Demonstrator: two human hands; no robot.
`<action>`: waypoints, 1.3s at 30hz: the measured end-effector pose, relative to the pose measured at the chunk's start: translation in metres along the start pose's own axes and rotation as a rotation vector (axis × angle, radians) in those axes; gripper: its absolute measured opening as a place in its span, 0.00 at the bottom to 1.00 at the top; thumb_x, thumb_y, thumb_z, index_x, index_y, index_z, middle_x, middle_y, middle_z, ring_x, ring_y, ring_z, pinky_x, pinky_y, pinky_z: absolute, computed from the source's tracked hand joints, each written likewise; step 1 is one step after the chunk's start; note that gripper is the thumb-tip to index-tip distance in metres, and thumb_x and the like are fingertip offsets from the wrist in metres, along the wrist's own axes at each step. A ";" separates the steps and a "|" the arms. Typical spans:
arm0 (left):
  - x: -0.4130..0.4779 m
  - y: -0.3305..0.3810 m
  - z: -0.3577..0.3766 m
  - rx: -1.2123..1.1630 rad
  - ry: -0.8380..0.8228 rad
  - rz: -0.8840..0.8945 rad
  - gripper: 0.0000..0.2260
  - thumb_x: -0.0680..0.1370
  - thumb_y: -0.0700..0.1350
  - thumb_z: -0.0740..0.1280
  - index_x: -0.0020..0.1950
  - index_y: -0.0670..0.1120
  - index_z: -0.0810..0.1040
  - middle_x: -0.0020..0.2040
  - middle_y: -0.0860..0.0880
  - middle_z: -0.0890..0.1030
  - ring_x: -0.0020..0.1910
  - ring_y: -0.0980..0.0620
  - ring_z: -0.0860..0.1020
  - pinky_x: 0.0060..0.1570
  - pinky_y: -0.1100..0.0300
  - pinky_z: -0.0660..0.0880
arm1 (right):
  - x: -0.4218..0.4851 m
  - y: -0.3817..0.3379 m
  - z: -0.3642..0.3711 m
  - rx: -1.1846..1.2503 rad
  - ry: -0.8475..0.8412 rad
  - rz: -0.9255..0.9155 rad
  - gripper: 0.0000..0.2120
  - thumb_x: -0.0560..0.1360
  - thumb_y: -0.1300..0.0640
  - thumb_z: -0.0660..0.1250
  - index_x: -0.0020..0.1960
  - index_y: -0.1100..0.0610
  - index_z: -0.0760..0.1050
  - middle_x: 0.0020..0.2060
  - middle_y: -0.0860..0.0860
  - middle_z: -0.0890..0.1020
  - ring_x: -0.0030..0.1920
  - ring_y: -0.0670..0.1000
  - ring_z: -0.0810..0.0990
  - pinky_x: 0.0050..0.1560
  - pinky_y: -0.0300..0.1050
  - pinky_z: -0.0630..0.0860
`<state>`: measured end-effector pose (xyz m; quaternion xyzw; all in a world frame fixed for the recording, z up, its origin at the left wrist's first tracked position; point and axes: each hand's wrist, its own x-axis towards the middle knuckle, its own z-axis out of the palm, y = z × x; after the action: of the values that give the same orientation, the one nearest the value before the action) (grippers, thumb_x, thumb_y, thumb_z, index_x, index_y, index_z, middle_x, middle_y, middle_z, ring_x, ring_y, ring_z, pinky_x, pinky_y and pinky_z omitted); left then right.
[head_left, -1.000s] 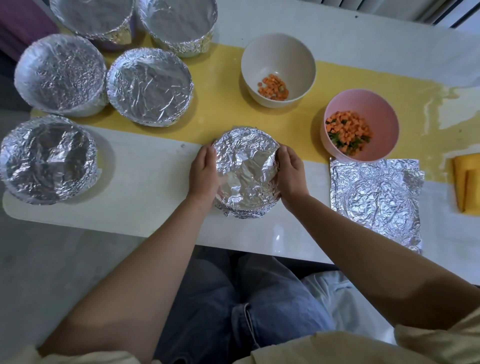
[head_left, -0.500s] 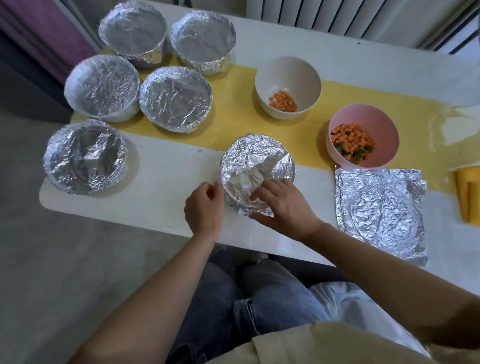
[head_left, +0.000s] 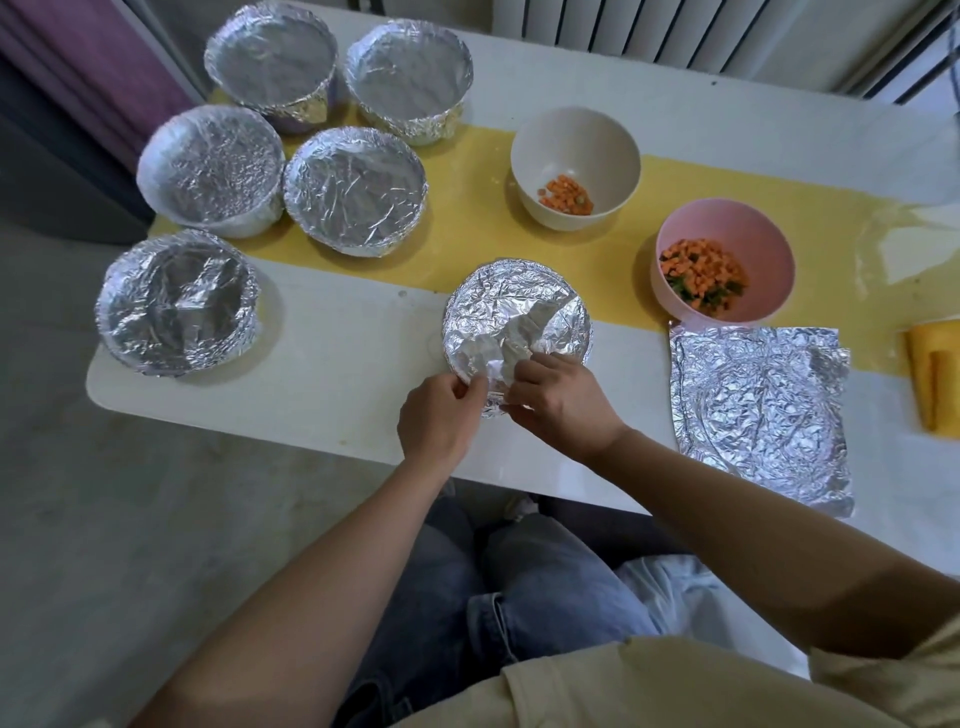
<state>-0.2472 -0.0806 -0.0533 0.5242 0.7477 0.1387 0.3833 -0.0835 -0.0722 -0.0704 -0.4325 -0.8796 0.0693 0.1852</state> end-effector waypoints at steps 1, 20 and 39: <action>-0.001 0.001 0.000 0.022 -0.003 0.001 0.20 0.79 0.55 0.60 0.30 0.47 0.72 0.28 0.50 0.74 0.29 0.50 0.72 0.30 0.59 0.63 | 0.000 -0.001 0.000 0.006 -0.005 0.000 0.08 0.69 0.59 0.71 0.33 0.58 0.76 0.33 0.53 0.75 0.33 0.57 0.75 0.32 0.46 0.71; 0.015 -0.003 0.002 0.082 -0.198 0.071 0.21 0.83 0.53 0.52 0.35 0.47 0.75 0.40 0.43 0.82 0.41 0.41 0.79 0.44 0.52 0.74 | 0.010 -0.015 0.008 0.082 0.047 0.106 0.10 0.68 0.66 0.72 0.31 0.59 0.75 0.30 0.53 0.74 0.31 0.56 0.74 0.26 0.43 0.66; 0.032 0.011 0.005 -0.054 -0.215 -0.144 0.15 0.80 0.44 0.55 0.52 0.37 0.77 0.49 0.37 0.82 0.48 0.37 0.82 0.52 0.43 0.80 | 0.013 -0.017 0.011 0.092 0.042 0.144 0.10 0.72 0.59 0.69 0.32 0.59 0.77 0.31 0.53 0.75 0.33 0.57 0.75 0.26 0.45 0.71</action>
<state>-0.2417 -0.0487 -0.0638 0.4705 0.7340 0.0738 0.4843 -0.1078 -0.0719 -0.0723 -0.4871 -0.8380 0.1139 0.2180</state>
